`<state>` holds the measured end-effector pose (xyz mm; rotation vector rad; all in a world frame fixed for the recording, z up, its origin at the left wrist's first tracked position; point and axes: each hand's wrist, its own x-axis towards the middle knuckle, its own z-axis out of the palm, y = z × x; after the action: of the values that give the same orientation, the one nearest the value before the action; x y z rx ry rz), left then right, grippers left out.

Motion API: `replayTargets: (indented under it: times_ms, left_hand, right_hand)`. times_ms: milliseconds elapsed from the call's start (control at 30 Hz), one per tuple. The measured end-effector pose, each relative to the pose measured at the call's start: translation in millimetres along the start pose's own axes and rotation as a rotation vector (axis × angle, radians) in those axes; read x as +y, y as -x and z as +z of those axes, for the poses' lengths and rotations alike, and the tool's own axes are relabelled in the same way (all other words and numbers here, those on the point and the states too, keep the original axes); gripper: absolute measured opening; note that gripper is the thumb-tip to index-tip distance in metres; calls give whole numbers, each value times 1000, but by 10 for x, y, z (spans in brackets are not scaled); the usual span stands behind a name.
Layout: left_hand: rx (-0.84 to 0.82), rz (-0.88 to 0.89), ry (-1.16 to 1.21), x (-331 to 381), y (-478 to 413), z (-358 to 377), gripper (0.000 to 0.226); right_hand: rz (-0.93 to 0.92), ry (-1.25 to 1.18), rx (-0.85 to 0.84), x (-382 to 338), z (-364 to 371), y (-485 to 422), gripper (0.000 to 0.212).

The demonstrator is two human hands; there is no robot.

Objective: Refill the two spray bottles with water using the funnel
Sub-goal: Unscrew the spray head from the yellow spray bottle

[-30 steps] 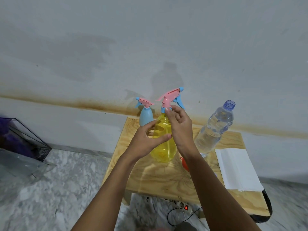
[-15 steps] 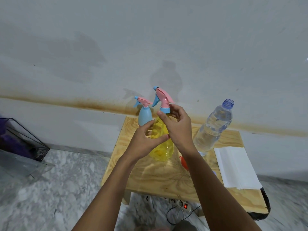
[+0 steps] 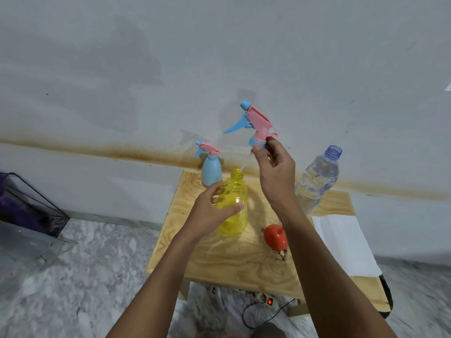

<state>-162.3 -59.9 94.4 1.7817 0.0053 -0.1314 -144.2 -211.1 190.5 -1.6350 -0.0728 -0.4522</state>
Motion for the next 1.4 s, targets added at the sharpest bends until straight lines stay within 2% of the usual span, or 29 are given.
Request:
replayTargets:
  times_ms: [200, 500, 600, 733, 867, 1133, 1333, 1400]
  left_hand:
    - [27, -2, -53, -161, -41, 15, 70]
    - [81, -64, -135, -462, -120, 174, 70]
    - [72, -74, -140, -529, -124, 272, 68]
    - [62, -84, -191, -621, -103, 446, 67]
    - [111, -87, -260, -725, -70, 590, 66]
    - [132, -140, -263, -900, -73, 701, 67]
    - [143, -147, -239, -942, -119, 710, 65]
    - [140, -143, -241, -952, -127, 709, 64]
  right_hand:
    - [-70, -28, 90, -52, -104, -85, 19]
    - [-135, -34, 201, -106, -365, -180, 9]
    - [-32, 62, 147, 106, -451, -235, 5]
    - [189, 273, 40, 638, -515, -207, 25]
    - [385, 360, -53, 1171, -543, -138, 31]
    - [529, 527, -249, 1874, -488, -104, 17]
    - [617, 578, -350, 2251, -378, -97, 27]
    - [665, 579, -370, 2364, -342, -72, 21]
